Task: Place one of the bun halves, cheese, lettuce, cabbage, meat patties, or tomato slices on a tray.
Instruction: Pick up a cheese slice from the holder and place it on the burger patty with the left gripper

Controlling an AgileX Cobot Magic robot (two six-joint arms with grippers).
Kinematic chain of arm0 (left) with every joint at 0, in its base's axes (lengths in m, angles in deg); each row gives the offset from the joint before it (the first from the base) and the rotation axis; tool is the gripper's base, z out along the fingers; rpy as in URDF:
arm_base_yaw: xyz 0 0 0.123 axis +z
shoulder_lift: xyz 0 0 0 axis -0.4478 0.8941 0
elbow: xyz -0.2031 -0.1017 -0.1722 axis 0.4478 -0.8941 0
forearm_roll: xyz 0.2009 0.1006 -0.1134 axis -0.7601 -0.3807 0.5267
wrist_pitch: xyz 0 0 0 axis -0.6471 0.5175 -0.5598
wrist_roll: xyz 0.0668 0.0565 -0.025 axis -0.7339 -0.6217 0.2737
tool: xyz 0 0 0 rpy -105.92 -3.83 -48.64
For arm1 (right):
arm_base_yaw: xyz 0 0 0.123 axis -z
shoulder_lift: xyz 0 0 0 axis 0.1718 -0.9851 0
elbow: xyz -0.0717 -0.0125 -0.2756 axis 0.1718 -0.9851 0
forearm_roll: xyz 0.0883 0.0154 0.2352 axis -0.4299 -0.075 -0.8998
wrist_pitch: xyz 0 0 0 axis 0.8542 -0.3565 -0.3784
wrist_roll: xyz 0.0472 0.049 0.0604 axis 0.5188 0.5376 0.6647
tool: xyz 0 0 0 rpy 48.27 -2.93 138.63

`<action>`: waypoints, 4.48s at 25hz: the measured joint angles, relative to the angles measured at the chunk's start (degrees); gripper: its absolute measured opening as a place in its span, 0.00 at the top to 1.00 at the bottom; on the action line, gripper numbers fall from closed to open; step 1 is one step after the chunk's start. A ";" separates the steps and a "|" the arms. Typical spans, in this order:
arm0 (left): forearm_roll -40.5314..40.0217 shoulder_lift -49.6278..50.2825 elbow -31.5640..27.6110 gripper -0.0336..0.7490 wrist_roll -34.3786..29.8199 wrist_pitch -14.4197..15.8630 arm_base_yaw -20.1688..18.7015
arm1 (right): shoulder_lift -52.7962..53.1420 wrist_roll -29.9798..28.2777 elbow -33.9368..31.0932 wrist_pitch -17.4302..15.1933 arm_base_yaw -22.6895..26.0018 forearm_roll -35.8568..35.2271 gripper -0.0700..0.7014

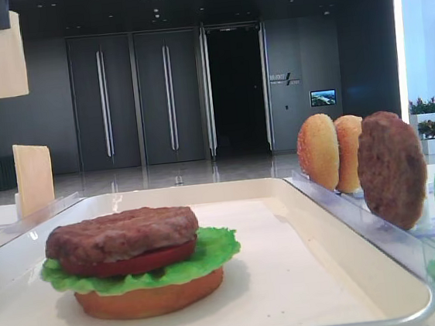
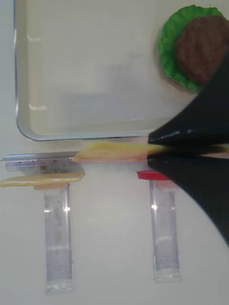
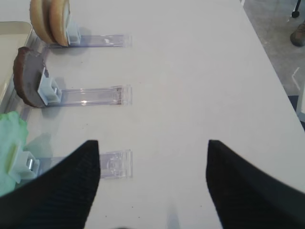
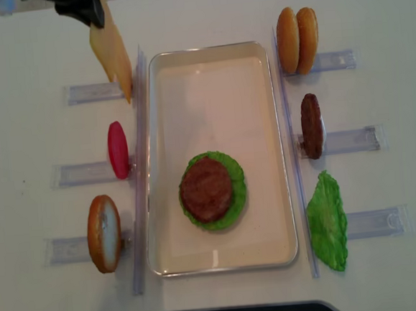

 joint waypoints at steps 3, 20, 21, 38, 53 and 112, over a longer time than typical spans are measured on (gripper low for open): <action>0.00 -3.49 -4.33 0.93 0.12 0.00 0.00 | 0.00 0.00 0.00 0.00 0.00 0.00 0.28; -1.36 -20.32 -22.79 0.93 2.08 0.00 0.00 | 0.00 0.00 0.00 0.00 0.00 0.00 0.28; -1.36 -20.47 -23.51 0.93 2.16 0.00 0.00 | 0.00 0.00 0.00 0.00 0.00 0.00 0.28; 4.55 -20.52 -28.71 0.93 -0.10 -3.37 0.00 | 0.00 0.00 0.00 0.00 0.00 0.00 0.28; 39.03 -20.52 -29.79 0.93 -25.32 -9.76 0.00 | 0.00 0.00 0.00 0.00 0.00 0.00 0.28; 65.29 -11.18 -47.87 0.93 -48.37 -22.92 -0.05 | 0.00 0.00 0.00 0.00 0.00 -0.38 0.28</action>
